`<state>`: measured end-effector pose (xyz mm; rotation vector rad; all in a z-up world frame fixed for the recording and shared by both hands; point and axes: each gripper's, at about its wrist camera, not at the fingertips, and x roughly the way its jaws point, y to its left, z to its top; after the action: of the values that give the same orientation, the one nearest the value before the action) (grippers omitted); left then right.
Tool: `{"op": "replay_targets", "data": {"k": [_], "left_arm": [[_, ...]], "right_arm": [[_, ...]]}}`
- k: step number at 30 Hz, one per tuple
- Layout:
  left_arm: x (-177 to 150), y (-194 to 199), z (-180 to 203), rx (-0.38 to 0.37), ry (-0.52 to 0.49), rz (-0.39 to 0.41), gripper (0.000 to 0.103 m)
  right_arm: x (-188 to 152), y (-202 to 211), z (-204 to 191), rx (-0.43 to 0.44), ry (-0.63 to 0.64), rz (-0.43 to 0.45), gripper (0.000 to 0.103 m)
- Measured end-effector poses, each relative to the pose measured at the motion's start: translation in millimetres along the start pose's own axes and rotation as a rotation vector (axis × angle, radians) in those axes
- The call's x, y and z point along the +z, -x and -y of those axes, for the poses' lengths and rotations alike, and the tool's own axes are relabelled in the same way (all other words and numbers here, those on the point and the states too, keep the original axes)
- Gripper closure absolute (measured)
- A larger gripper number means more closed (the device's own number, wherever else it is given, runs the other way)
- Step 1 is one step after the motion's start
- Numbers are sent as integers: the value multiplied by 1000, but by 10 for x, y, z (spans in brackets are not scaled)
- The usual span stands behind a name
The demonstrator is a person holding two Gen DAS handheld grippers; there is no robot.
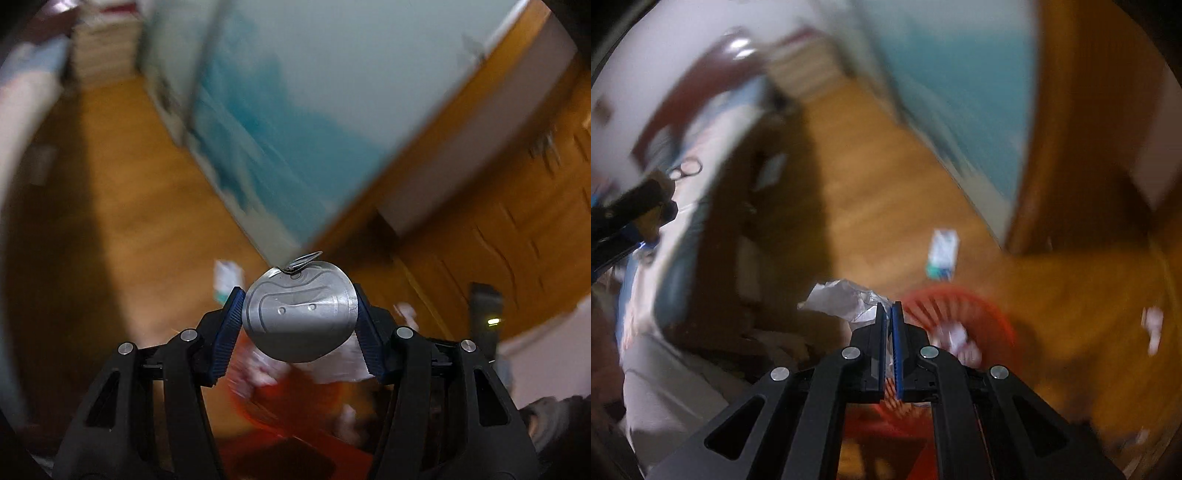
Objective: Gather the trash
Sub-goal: 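Carry the foil and can lid to the red wastebasket and release both, then move both open tools back over the bed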
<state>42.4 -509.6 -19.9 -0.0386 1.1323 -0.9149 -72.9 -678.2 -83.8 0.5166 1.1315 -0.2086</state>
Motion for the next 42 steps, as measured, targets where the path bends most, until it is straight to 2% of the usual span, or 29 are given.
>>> {"op": "replay_targets", "data": {"k": [1,4,7,11,12,13,14,15,17,19,25,29,33,37,38,42], "left_arm": [[-32,-313,80,-3,-5,-73,46],[-222,-991,58,27,28,-209,46],[-427,-1419,-70,72,60,-340,46],[-586,-1579,-89,110,29,-403,45],[-610,-1608,-88,112,29,-414,45],[-629,-1629,-82,115,25,-425,45],[-662,-1655,-55,124,15,-439,45],[-682,-1676,-42,132,9,-452,44],[-696,-1683,-14,138,5,-464,34],[-663,-1645,-2,147,-3,-450,30],[-592,-1494,-63,144,6,-407,27],[-424,-1054,-184,139,25,-290,27],[-157,-80,-392,183,27,-8,25],[-195,1141,-745,298,30,280,18],[-256,1428,-856,334,38,343,12],[-618,2330,-1355,491,98,516,10]], "right_arm": [[-50,-93,75,-10,-14,-14,98],[-183,-399,310,-34,-50,-62,98],[-324,-608,434,-49,-77,-99,98],[-514,-767,408,-61,-89,-123,94],[-534,-805,417,-74,-89,-122,88],[-535,-816,427,-92,-89,-117,77],[-555,-786,437,-102,-95,-98,47],[-548,-761,447,-105,-101,-83,39],[-566,-741,418,-126,-86,-71,38],[-544,-710,418,-139,-86,-61,38],[-403,-538,315,-138,-62,-27,38],[-239,-332,93,-118,-28,29,38],[-7,-61,-419,-89,67,135,38],[210,156,-1213,-17,190,234,38],[242,196,-1468,18,220,255,37],[235,283,-2411,140,327,305,35]]}}
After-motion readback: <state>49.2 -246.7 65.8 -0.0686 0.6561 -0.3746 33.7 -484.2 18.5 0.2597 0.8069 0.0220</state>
